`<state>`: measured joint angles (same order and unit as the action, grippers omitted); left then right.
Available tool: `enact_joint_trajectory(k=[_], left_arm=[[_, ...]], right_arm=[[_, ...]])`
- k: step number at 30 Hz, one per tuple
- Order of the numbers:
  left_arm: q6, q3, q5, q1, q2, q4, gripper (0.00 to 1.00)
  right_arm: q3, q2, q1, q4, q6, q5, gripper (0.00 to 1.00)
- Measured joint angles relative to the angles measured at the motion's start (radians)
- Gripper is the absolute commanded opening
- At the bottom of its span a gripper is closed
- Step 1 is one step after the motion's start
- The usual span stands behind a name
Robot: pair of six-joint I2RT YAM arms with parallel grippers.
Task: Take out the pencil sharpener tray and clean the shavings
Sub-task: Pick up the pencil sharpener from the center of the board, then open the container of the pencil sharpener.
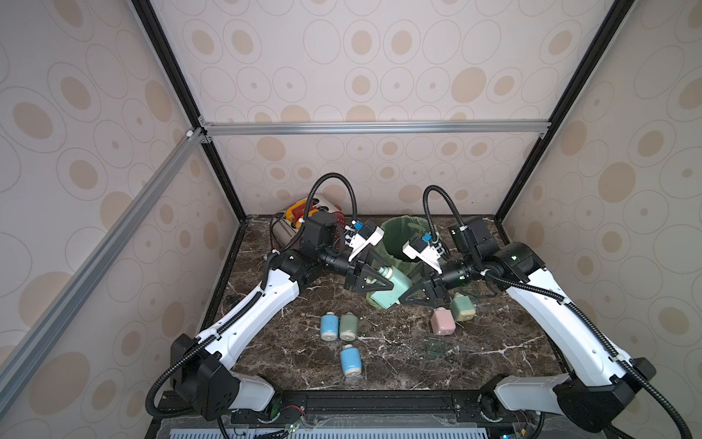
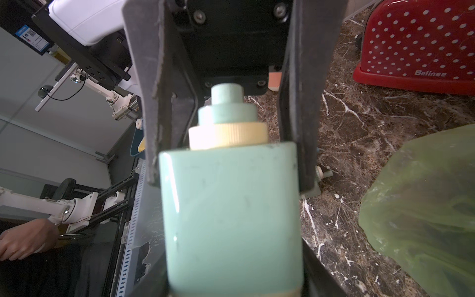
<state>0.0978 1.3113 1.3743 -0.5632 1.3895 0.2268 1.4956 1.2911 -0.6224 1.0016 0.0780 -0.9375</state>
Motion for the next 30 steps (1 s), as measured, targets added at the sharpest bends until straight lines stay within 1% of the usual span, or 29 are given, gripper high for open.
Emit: enact_joint_trajectory(k=[1,4,6,8,10,12,15,18,21,25,30], left_arm=[[0.000,0.000,0.000,-0.001,0.000,0.000,0.00],[-0.001,0.000,-0.006,-0.002,0.000,0.000,0.00],[-0.005,0.000,-0.009,-0.005,0.000,0.000,0.00],[-0.002,-0.003,-0.012,-0.008,0.000,-0.016,0.00],[0.016,-0.014,-0.022,-0.010,-0.006,-0.059,0.00],[0.043,-0.035,-0.050,-0.009,-0.015,-0.113,0.00],[0.078,-0.063,-0.097,-0.004,-0.023,-0.174,0.00],[0.111,-0.080,-0.138,-0.002,-0.027,-0.225,0.00],[0.168,-0.119,-0.179,0.012,-0.050,-0.307,0.00],[0.282,-0.181,-0.189,0.045,-0.076,-0.477,0.00],[0.397,-0.187,-0.187,0.072,-0.074,-0.615,0.00]], right_arm=[[-0.015,-0.009,0.000,-0.019,-0.008,-0.001,0.41],[-0.092,-0.056,0.000,-0.121,-0.058,-0.006,0.60],[-0.197,-0.117,0.000,-0.257,-0.119,-0.012,0.72],[-0.327,-0.183,0.000,-0.442,-0.203,-0.012,0.80],[-0.452,-0.233,0.000,-0.612,-0.279,0.000,0.82],[-0.547,-0.250,-0.001,-0.768,-0.351,0.005,0.83],[-0.628,-0.240,-0.001,-0.956,-0.431,0.015,0.84],[-0.670,-0.229,-0.001,-1.099,-0.488,0.024,0.84],[-0.697,-0.226,-0.001,-1.207,-0.520,0.040,0.84],[-0.727,-0.227,-0.001,-1.306,-0.531,0.062,0.84],[-0.750,-0.216,-0.001,-1.392,-0.535,0.076,0.84]])
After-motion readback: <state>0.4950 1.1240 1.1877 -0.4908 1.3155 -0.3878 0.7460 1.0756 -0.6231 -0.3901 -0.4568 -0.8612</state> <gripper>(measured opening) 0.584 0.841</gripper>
